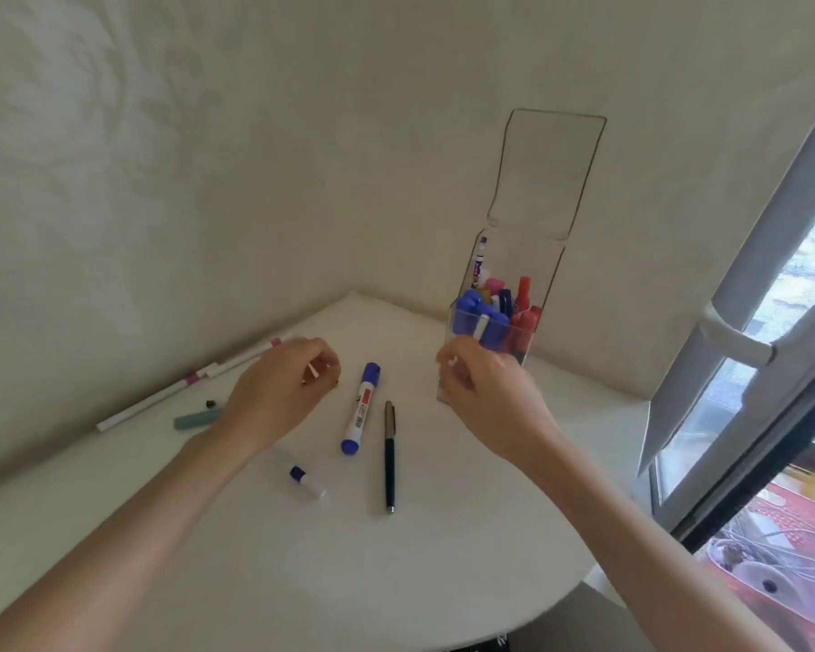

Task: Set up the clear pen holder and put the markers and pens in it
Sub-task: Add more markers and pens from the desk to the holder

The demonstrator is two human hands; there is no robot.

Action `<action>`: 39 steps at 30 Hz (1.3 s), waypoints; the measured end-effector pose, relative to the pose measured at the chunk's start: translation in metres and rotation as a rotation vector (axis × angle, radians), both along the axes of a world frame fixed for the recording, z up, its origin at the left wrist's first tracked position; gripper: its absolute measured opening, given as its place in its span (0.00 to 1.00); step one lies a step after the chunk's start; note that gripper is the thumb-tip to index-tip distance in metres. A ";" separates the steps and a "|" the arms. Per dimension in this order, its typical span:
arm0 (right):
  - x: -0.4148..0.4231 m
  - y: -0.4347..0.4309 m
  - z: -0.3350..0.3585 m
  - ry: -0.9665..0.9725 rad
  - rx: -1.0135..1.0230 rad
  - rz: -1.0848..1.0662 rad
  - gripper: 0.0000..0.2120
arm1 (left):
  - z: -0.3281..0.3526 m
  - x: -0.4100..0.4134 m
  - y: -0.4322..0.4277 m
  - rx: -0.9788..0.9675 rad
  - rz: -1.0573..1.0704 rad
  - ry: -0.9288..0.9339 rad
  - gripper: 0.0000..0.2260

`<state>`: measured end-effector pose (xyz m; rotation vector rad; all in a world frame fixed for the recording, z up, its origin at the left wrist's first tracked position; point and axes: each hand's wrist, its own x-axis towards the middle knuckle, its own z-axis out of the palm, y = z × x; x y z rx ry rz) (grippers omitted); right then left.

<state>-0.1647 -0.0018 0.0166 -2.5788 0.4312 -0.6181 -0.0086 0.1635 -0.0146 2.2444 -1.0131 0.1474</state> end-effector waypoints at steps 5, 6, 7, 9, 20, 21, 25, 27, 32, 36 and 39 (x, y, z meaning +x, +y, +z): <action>0.027 0.028 -0.034 0.457 0.023 -0.079 0.19 | -0.028 -0.009 -0.008 0.078 0.182 0.139 0.12; 0.031 0.031 -0.041 0.453 0.020 -0.094 0.20 | -0.030 -0.009 -0.015 0.095 0.207 0.143 0.14; 0.035 0.033 -0.046 0.445 0.016 -0.108 0.20 | -0.030 -0.009 -0.023 0.108 0.227 0.153 0.16; 0.042 0.036 -0.051 0.443 0.005 -0.136 0.19 | -0.031 -0.009 -0.038 0.135 0.240 0.168 0.18; 0.022 0.010 -0.032 0.337 0.128 0.057 0.29 | -0.012 0.000 -0.058 0.143 0.232 0.245 0.08; 0.016 0.006 -0.023 0.231 0.138 0.089 0.29 | -0.002 0.001 -0.056 0.009 0.168 0.309 0.06; -0.006 -0.015 0.031 -0.185 0.172 0.082 0.25 | 0.059 -0.011 -0.060 -0.476 -0.093 0.457 0.03; -0.014 -0.026 0.060 -0.386 0.229 0.040 0.22 | 0.088 -0.019 -0.071 -0.601 -0.201 0.411 0.11; -0.024 -0.059 0.096 -0.748 0.258 -0.085 0.20 | 0.128 -0.030 -0.115 -0.723 -0.344 0.244 0.24; -0.021 -0.075 0.088 -0.771 0.237 -0.133 0.21 | 0.122 -0.042 -0.147 -0.543 -0.378 0.192 0.25; -0.017 -0.081 0.076 -0.768 0.188 -0.117 0.21 | 0.109 -0.047 -0.158 -0.388 -0.358 0.082 0.22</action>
